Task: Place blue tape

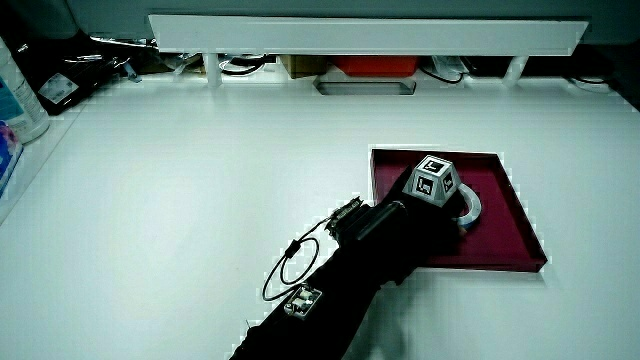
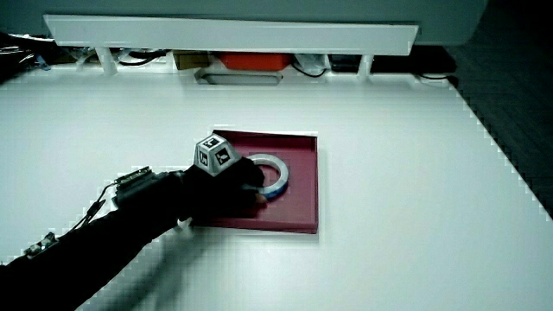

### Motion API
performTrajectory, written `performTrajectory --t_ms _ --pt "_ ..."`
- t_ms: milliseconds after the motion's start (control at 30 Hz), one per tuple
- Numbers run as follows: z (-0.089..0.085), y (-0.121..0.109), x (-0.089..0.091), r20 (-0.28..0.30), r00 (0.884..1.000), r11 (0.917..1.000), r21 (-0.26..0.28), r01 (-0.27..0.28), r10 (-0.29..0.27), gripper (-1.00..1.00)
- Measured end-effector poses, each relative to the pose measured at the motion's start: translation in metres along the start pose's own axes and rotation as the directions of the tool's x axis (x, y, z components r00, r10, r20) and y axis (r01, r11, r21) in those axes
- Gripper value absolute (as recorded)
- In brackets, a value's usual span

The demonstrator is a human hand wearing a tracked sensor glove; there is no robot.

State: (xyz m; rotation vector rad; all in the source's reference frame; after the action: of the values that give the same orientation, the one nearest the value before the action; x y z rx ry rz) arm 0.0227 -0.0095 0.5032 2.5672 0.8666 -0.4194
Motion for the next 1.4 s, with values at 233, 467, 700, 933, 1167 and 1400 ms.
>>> performTrajectory --t_ms 233,467,700,933,1167,1400 --pt "-0.002 -0.001 -0.001 0.001 1.0 1.0 0.003 0.0 0.0 -0.03" --pt "-0.001 -0.003 -0.001 0.009 1.0 0.9999 0.002 -0.011 0.011 -0.22" --pt "-0.001 -0.003 -0.002 0.018 1.0 0.9999 -0.007 -0.01 0.01 -0.41" --pt "0.003 -0.006 -0.004 0.027 1.0 0.9999 0.007 -0.012 0.012 -0.59" --pt "0.038 -0.024 -0.008 0.106 0.994 0.9988 0.049 0.001 -0.006 -0.78" --pt "0.072 -0.057 -0.017 0.116 0.992 0.9983 -0.025 0.052 -0.049 -0.97"
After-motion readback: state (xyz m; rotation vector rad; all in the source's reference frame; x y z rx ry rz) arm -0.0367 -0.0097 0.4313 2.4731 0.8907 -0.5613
